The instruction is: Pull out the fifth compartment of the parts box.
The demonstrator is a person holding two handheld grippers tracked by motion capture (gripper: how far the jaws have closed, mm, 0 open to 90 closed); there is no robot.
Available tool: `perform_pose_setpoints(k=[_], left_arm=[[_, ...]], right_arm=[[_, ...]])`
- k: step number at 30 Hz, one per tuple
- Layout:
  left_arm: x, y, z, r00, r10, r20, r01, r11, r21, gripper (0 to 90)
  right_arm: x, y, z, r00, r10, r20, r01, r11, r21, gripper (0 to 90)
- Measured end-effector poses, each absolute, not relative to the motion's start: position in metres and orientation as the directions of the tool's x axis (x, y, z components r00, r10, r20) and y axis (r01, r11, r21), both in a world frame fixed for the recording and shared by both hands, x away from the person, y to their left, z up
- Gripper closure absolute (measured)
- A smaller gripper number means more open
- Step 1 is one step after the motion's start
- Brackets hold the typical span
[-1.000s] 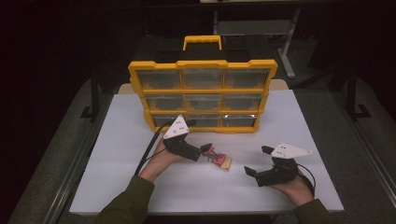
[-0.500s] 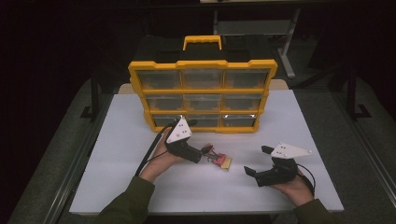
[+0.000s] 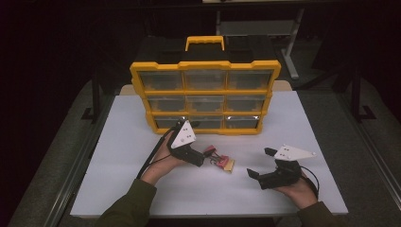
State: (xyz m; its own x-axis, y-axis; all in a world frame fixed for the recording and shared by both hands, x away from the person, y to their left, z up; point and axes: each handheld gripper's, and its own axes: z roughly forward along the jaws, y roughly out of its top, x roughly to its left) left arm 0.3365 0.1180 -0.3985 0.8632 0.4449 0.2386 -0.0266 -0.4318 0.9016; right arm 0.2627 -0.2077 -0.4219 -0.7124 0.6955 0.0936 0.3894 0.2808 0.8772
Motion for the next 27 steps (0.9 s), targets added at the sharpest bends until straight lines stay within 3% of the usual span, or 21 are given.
perform_pose_setpoints(k=[27], left_arm=[[0.3327,0.1174,-0.3981,0.823,0.429,0.373,-0.125,-0.504,0.855,0.0]], right_arm=[[0.2623,-0.2077,-0.4215,-0.711,0.697,0.094,0.391,0.28,0.877,0.0]])
